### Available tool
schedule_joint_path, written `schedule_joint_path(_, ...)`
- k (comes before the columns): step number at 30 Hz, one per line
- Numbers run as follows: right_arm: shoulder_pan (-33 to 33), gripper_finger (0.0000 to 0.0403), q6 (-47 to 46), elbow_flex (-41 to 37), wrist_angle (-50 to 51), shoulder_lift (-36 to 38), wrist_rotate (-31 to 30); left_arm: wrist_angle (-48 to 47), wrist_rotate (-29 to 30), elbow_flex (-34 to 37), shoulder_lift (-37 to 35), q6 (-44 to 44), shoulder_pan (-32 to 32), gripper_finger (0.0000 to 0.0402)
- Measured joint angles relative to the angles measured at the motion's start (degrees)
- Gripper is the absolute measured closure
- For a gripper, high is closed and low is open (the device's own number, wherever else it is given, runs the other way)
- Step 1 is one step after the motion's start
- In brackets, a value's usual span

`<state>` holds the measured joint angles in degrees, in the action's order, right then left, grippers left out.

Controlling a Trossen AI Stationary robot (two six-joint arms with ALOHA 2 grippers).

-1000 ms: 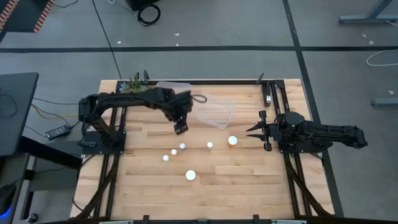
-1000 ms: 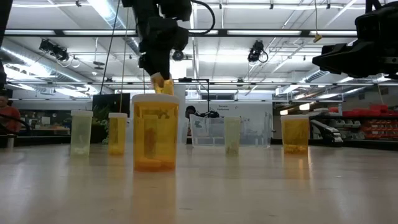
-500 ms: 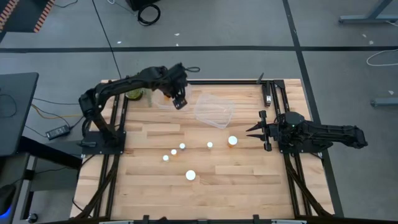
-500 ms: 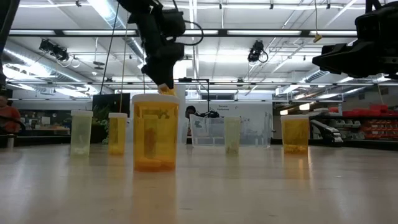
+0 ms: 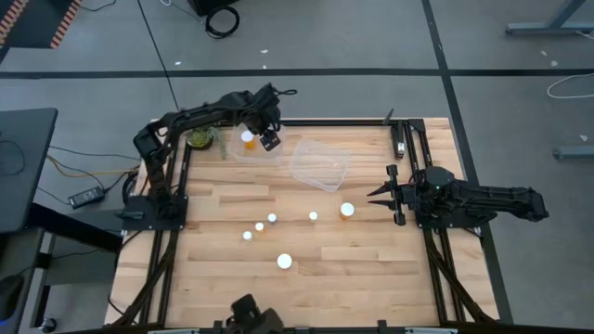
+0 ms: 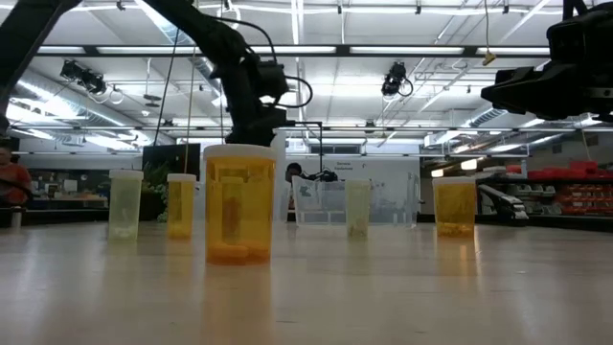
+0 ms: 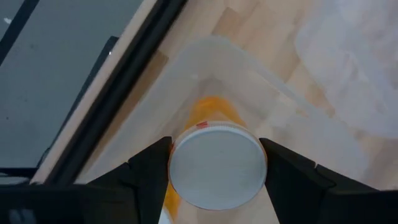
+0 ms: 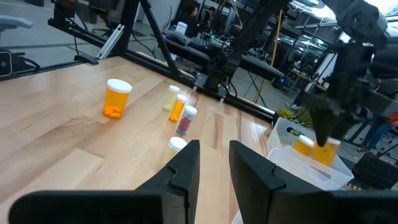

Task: Pick and place medicine bottles into bin by pill shape (circle, oval)
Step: Put the bottom left big orange pill bottle into the left transparent bin

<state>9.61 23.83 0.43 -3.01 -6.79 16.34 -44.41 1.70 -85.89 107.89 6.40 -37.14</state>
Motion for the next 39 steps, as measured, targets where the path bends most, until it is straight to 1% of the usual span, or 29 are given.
schedule_joint_path(5,0.00,0.0310,0.01,0.02,0.00,0.01,-0.01,2.46,-0.05,0.00,2.24,1.44,-0.81,0.0157)
schedule_joint_path(11,0.00,0.0310,0.00,0.02,-0.02,0.00,0.00,2.32,-0.04,0.02,4.09,3.28,-1.32,0.0164)
schedule_joint_path(20,0.00,0.0310,0.02,0.02,-0.02,0.00,0.00,1.85,-0.01,0.02,4.31,3.93,-1.32,0.0155)
schedule_joint_path(26,0.00,0.0310,0.00,0.00,-0.04,0.00,0.00,0.85,0.19,0.02,4.31,3.85,-1.32,0.0163)
schedule_joint_path(33,0.00,0.0310,0.00,0.02,-0.04,0.02,-0.02,-0.25,0.65,0.02,4.56,3.82,-1.32,0.0155)
schedule_joint_path(39,0.00,0.0310,0.00,0.02,-0.04,0.00,-0.02,-1.34,1.87,0.07,5.60,3.75,-1.70,0.0161)
